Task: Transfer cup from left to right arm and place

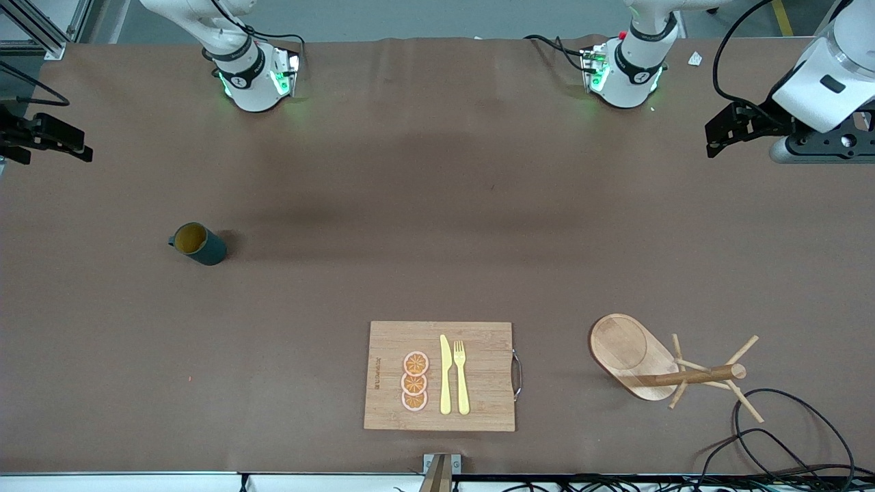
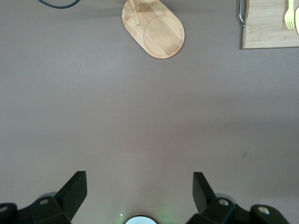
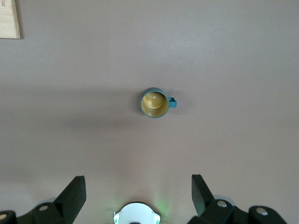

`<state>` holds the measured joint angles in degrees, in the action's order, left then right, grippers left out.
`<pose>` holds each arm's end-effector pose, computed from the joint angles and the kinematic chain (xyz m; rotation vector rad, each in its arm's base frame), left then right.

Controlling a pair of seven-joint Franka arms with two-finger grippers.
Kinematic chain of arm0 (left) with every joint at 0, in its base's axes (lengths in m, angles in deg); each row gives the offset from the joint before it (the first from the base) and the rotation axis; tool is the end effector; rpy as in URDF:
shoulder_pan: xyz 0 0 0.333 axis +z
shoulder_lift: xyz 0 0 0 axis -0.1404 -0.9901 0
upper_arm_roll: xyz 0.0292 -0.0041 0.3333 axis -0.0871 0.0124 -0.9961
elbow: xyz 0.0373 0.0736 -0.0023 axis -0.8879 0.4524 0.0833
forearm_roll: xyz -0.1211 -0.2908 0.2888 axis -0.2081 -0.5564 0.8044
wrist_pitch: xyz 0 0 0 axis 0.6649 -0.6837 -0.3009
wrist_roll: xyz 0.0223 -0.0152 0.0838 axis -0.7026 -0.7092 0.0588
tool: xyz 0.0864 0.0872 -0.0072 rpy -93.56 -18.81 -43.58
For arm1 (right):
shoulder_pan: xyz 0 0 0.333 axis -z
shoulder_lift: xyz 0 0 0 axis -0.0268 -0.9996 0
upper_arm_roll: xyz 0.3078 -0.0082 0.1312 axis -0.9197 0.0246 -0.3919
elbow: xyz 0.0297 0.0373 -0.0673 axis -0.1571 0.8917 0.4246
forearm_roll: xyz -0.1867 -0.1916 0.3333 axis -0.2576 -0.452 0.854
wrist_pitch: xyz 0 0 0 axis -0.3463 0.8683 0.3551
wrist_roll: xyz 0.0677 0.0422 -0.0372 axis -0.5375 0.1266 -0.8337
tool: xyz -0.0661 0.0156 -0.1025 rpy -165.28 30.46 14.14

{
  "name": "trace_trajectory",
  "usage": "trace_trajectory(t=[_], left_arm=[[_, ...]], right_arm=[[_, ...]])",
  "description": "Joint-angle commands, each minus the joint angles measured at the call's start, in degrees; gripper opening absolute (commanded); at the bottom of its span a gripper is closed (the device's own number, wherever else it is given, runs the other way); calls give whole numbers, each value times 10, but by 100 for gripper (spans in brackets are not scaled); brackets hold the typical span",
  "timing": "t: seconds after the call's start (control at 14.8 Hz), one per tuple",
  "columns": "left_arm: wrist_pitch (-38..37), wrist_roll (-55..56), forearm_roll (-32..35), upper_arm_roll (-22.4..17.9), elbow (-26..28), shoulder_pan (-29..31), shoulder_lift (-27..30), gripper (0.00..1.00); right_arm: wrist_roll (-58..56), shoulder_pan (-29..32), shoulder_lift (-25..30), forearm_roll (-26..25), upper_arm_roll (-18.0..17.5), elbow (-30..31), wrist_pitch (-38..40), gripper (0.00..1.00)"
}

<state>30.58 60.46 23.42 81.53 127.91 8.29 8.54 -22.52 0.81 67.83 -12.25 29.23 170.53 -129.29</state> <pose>0.5507 -0.0997 0.6527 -3.1055 0.0870 0.0499 0.5592 -0.0415 0.6481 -3.1332 -0.0463 0.2055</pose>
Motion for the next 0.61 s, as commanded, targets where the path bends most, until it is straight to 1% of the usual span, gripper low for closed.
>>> trace_trajectory(t=[0.0, 0.2, 0.54], left_arm=[[4, -7, -3, 2, -4, 4, 8, 100], [3, -8, -3, 2, -10, 4, 6, 100], [3, -8, -3, 0, -13, 4, 3, 100]], right_arm=[[10, 6, 54, 7, -4, 57, -19, 100], [30, 6, 56, 7, -5, 57, -21, 100], [31, 7, 59, 10, -3, 55, -18, 100]])
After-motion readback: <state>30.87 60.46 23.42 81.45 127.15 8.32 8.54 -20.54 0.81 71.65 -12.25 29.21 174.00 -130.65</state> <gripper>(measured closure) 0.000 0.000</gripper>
